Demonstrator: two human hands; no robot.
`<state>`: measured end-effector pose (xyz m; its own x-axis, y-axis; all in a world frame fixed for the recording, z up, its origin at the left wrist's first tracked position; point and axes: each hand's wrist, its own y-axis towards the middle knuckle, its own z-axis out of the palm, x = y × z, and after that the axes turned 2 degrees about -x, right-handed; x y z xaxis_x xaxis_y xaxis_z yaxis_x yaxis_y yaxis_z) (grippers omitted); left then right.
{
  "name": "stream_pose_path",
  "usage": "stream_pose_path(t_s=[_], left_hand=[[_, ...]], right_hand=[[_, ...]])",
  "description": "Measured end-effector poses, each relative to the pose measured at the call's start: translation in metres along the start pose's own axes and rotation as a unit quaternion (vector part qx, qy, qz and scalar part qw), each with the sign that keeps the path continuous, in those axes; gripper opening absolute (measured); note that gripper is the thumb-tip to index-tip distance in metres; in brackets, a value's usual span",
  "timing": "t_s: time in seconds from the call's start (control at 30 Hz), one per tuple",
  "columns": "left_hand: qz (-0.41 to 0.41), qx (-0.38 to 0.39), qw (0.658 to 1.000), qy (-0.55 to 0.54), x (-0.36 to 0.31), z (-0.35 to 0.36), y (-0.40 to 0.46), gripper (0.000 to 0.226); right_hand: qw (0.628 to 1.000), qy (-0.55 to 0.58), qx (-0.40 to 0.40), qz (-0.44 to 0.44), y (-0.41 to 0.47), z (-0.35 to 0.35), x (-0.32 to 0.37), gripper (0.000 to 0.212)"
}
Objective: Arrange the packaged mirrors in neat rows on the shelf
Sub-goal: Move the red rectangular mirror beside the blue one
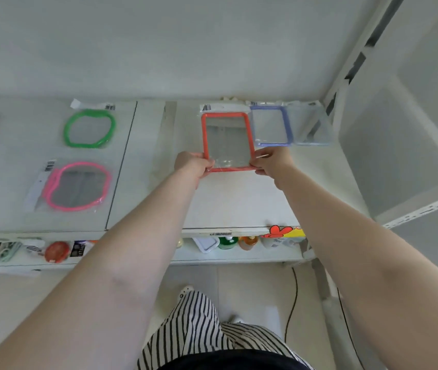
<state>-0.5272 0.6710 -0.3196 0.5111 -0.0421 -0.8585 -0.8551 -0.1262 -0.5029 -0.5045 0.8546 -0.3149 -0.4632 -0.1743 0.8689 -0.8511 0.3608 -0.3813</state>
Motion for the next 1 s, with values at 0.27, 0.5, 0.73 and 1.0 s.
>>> stream_pose_path(t_s=[0.27,0.5,0.73,1.0], left_hand=[[0.042,-0.064,0.997,0.015,-0.013,0.007,0.050,0.031],[0.076,-0.073,0.994,0.022,0.000,0.030,0.109,0.031],[0.099,-0.075,0.991,0.041,0.005,0.043,0.137,0.034],[0.111,-0.086,0.985,0.103,0.010,0.049,0.159,0.034]], right_hand=[[0.999,-0.039,-0.026,-0.022,0.042,0.017,0.014,0.019],[0.996,-0.054,-0.053,-0.042,0.093,0.022,0.009,0.011],[0.990,-0.109,-0.067,-0.066,0.127,0.029,-0.003,0.013],[0.980,-0.155,-0.096,-0.076,0.153,0.043,-0.013,0.020]])
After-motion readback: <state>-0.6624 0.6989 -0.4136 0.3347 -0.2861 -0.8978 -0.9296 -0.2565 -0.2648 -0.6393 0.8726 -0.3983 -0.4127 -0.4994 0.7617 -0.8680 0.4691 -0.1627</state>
